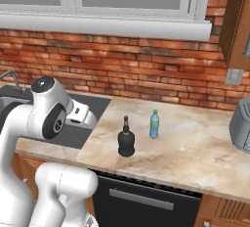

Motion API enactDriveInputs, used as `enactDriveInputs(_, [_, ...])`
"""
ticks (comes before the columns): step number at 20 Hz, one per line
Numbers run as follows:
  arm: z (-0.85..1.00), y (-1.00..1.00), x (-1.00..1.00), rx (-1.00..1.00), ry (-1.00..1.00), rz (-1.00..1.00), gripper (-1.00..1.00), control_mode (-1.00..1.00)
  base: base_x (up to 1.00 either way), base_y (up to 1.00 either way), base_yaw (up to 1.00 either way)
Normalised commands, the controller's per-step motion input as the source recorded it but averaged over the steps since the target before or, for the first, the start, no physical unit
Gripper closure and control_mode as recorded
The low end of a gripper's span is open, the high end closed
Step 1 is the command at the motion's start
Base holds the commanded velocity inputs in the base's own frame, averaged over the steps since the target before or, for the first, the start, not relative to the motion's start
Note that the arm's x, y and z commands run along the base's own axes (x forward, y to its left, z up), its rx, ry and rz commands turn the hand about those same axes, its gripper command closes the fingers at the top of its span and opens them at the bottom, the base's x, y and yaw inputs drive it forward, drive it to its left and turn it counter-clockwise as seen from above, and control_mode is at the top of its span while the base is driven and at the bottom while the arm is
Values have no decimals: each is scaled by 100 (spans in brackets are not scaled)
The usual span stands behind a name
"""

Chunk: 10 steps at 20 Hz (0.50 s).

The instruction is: Place the drinks on the dining counter in a tight cluster.

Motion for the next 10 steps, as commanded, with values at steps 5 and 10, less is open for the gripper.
enactDriveInputs(5, [0,-2,-30,0,0,7,-100,-100,0,0,0])
enactDriveInputs(10, [0,-14,-37,1,0,26,-100,-100,0,0,0])
